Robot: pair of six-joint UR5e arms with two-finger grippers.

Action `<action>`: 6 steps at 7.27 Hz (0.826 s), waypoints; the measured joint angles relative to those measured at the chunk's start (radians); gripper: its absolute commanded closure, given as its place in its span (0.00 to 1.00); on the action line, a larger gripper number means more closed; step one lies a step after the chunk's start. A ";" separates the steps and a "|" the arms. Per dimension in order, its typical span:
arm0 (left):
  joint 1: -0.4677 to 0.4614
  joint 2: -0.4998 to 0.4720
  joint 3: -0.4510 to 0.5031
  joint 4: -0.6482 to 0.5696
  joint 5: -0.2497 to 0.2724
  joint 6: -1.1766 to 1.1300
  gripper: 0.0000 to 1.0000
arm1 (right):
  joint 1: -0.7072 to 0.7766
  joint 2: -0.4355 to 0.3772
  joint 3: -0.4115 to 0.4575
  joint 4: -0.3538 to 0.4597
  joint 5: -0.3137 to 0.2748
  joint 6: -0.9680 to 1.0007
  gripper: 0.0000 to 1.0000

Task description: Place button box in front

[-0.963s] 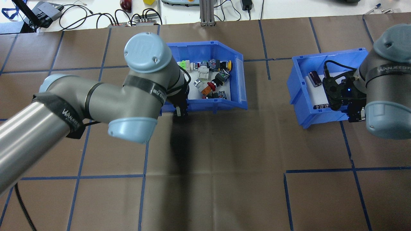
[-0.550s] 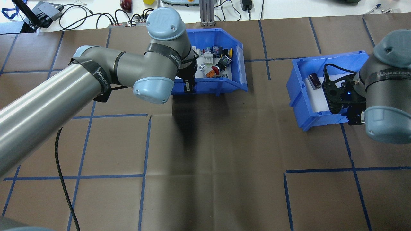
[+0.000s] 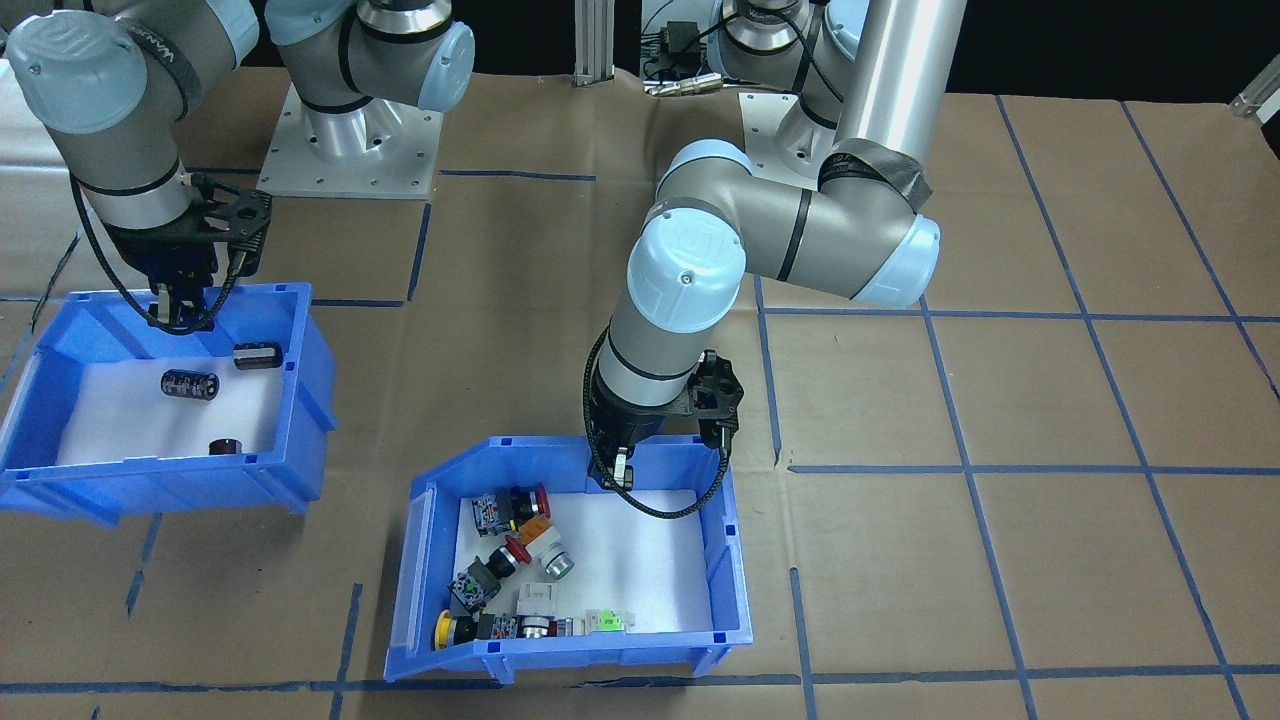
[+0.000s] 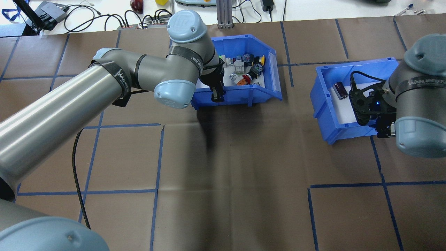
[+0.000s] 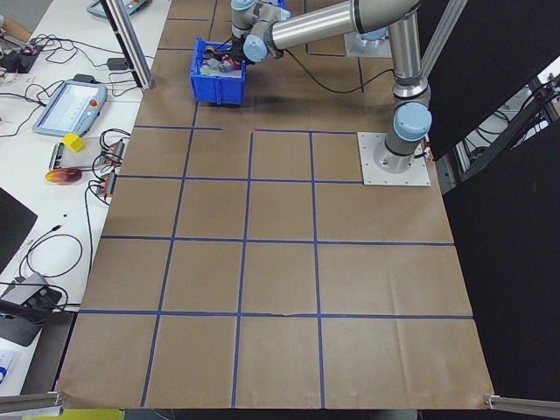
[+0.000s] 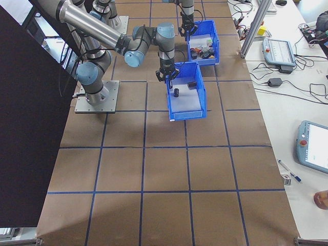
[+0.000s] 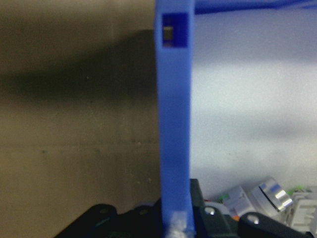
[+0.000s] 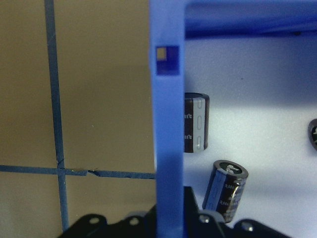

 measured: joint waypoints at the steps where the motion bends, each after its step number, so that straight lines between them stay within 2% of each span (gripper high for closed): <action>1: 0.002 -0.008 0.003 0.003 -0.004 0.007 0.97 | 0.001 -0.002 0.007 0.001 0.001 0.002 0.93; 2: 0.003 -0.015 0.007 0.004 -0.004 0.016 0.96 | 0.001 -0.013 0.022 0.001 0.002 0.005 0.93; 3: 0.003 -0.020 0.009 0.003 -0.003 0.020 0.89 | 0.003 -0.031 0.038 0.001 0.002 0.008 0.93; 4: 0.002 -0.023 0.014 0.003 -0.002 0.021 0.65 | 0.006 -0.046 0.054 0.002 0.002 0.008 0.93; 5: 0.001 -0.026 0.017 0.002 0.000 0.022 0.36 | 0.010 -0.057 0.071 0.002 0.003 0.009 0.92; 6: 0.000 -0.029 0.019 0.000 0.003 0.022 0.32 | 0.022 -0.067 0.087 0.002 0.005 0.016 0.92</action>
